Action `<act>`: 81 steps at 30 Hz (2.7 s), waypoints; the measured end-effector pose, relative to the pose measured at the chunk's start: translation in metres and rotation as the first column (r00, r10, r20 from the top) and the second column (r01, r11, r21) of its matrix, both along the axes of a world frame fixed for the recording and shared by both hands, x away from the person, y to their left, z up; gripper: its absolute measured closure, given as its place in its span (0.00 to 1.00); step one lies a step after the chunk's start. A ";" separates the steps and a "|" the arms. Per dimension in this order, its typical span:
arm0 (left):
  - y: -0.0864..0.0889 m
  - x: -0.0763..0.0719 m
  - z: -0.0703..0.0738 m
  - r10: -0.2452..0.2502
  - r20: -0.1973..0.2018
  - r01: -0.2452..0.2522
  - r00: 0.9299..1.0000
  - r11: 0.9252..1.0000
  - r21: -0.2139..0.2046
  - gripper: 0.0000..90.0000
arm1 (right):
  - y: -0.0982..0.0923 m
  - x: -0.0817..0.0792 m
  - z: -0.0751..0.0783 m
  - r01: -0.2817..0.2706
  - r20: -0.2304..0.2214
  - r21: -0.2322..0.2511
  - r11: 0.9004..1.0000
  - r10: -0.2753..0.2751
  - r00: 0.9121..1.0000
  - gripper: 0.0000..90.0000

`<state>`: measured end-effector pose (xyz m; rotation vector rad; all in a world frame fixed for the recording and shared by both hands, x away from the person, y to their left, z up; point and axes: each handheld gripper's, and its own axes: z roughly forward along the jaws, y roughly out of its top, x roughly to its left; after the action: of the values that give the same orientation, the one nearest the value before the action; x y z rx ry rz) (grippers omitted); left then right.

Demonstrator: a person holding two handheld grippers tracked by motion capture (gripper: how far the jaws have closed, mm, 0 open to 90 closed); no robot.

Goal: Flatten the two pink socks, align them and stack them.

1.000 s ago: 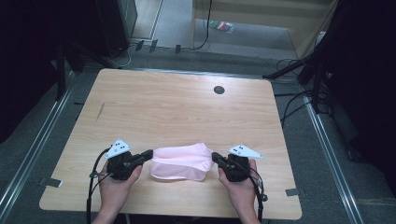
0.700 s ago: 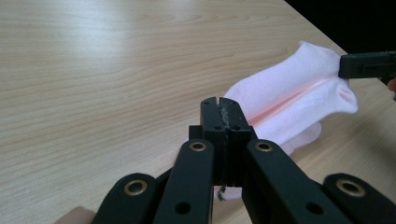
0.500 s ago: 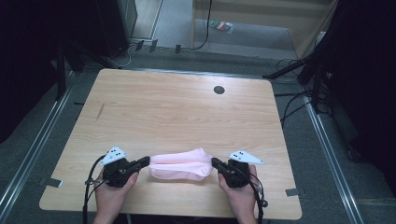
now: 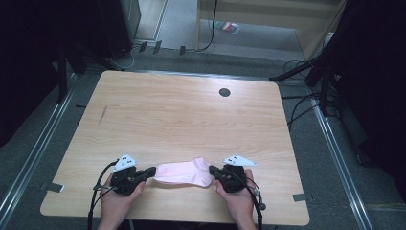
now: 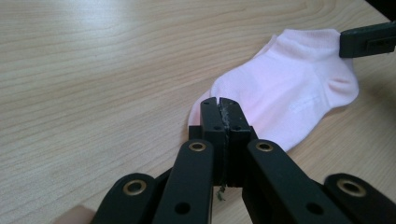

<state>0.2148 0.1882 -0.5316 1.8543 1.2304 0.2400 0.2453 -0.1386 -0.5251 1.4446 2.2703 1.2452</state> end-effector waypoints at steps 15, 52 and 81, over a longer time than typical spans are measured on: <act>-0.010 -0.001 -0.004 0.044 0.072 -0.049 0.996 0.997 0.067 0.73 | 0.006 -0.001 -0.009 -0.018 0.040 -0.042 0.999 0.019 0.999 0.82; 0.074 -0.005 0.000 0.224 0.247 -0.222 0.943 0.974 -0.038 0.00 | -0.104 0.001 0.005 0.193 0.211 0.031 0.981 -0.195 0.958 0.00; 0.183 -0.024 -0.011 0.388 0.237 -0.407 0.891 0.913 0.034 0.00 | -0.210 -0.024 -0.015 0.362 0.194 0.008 0.932 -0.357 0.914 0.00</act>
<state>0.1908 0.3712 -0.5428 1.5725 1.4469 0.7183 0.2212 -0.3488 -0.5399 1.5660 1.7872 1.1728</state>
